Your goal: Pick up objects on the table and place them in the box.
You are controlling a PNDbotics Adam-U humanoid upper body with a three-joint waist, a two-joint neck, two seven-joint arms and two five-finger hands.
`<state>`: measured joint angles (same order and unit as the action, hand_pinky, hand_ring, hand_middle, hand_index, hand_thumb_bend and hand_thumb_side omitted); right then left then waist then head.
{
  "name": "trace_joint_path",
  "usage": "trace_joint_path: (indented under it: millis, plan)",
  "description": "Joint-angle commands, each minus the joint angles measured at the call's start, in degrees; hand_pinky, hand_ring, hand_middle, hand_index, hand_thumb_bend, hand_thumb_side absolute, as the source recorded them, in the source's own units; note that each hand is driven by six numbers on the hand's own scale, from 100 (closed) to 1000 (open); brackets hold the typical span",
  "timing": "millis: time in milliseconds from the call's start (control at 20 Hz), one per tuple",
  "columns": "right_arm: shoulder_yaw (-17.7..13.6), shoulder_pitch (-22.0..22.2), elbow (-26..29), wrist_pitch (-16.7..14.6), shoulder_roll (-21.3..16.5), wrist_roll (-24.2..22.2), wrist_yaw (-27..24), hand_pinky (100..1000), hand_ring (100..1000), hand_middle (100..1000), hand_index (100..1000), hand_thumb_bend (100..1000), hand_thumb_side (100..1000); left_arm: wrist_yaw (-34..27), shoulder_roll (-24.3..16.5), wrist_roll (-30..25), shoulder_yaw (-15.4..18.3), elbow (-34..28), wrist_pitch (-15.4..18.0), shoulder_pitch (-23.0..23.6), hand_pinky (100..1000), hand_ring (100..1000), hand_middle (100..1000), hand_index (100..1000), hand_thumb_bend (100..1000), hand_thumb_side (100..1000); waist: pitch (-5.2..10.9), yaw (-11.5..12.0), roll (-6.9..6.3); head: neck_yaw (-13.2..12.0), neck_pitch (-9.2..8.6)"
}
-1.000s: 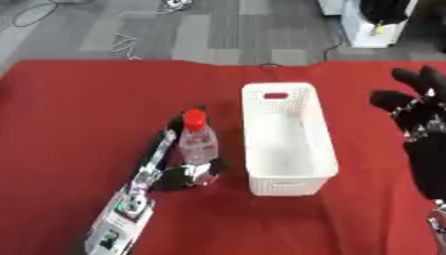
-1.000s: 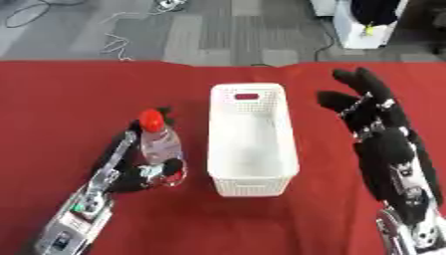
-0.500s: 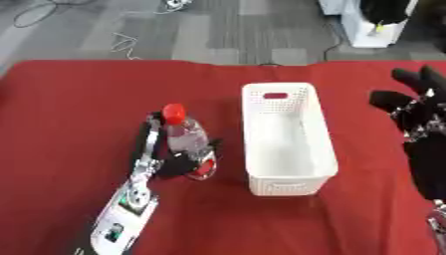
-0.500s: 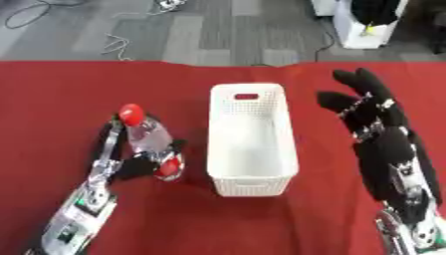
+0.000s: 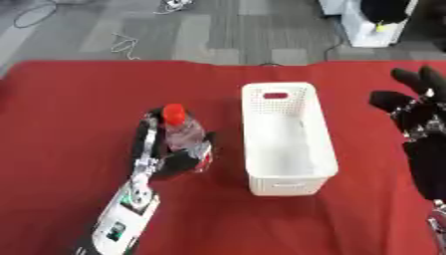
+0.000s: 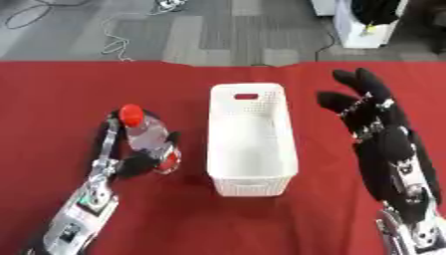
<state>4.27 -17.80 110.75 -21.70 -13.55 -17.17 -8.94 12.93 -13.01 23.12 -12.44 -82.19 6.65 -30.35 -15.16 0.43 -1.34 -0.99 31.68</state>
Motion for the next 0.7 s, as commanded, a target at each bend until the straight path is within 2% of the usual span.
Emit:
trace_joint_path:
  millis: [50, 100, 250, 300, 400, 450, 500, 600, 650, 700]
  plan:
    - [-0.52, -0.4, 0.65, 0.15, -0.09, -0.02, -0.15, 873, 827, 921, 1000, 309, 873, -1.65, 0.02, -0.4, -0.11, -1.6, 0.41, -1.02, 100, 645, 203, 108, 354, 100, 0.88, -0.06, 0.0, -0.14, -0.15]
    - [-0.52, -0.39, 0.65, 0.17, -0.08, -0.02, -0.16, 873, 827, 921, 1000, 306, 874, -2.15, 0.02, -0.53, -0.15, -1.69, 0.52, -1.05, 100, 694, 257, 135, 322, 100, 0.89, -0.07, -0.01, -0.14, -0.15]
    - [-0.54, -0.4, 0.64, 0.21, -0.06, 0.02, -0.21, 873, 827, 921, 1000, 296, 878, -4.35, 0.08, -1.34, -0.49, -1.95, 0.91, -1.13, 100, 748, 318, 159, 283, 100, 0.92, -0.14, -0.05, -0.15, -0.11]
    - [-0.55, -0.4, 0.64, 0.23, -0.05, 0.03, -0.23, 874, 827, 921, 1000, 295, 879, -5.19, 0.08, -1.56, -0.57, -2.04, 1.05, -1.15, 100, 757, 339, 182, 103, 100, 0.93, -0.15, -0.07, -0.15, -0.12]
    - [-0.56, -0.41, 0.64, 0.27, -0.04, 0.04, -0.25, 874, 827, 921, 1000, 295, 879, -6.68, 0.03, -1.62, -0.65, -2.17, 1.35, -1.18, 100, 758, 339, 184, 100, 100, 0.95, -0.16, -0.1, -0.15, -0.12]
    - [-0.56, -0.41, 0.63, 0.28, -0.03, 0.05, -0.26, 874, 827, 921, 1000, 293, 880, -7.18, 0.01, -1.58, -0.72, -2.23, 1.52, -1.19, 100, 746, 327, 170, 137, 100, 0.95, -0.18, -0.13, -0.17, -0.12]
    - [-0.57, -0.41, 0.63, 0.3, -0.03, 0.04, -0.27, 874, 827, 921, 1000, 293, 880, -7.53, -0.02, -1.58, -0.84, -2.26, 1.73, -1.19, 100, 749, 322, 167, 211, 100, 0.95, -0.2, -0.15, -0.18, -0.12]
    - [-0.58, -0.42, 0.62, 0.34, -0.02, 0.03, -0.29, 874, 827, 921, 1000, 292, 880, -7.63, -0.06, -1.88, -1.04, -2.2, 2.03, -1.2, 100, 755, 319, 161, 184, 100, 0.96, -0.24, -0.2, -0.18, -0.13]
    - [-0.58, -0.42, 0.62, 0.36, -0.02, 0.02, -0.3, 874, 827, 921, 1000, 291, 880, -7.56, -0.07, -2.09, -1.12, -2.13, 2.03, -1.22, 100, 765, 303, 146, 100, 100, 0.97, -0.26, -0.24, -0.2, -0.13]
    - [-0.58, -0.42, 0.61, 0.38, -0.01, 0.01, -0.31, 874, 827, 921, 1000, 290, 881, -7.46, -0.07, -2.33, -1.18, -2.11, 1.96, -1.25, 100, 756, 294, 139, 100, 100, 0.98, -0.27, -0.26, -0.21, -0.13]
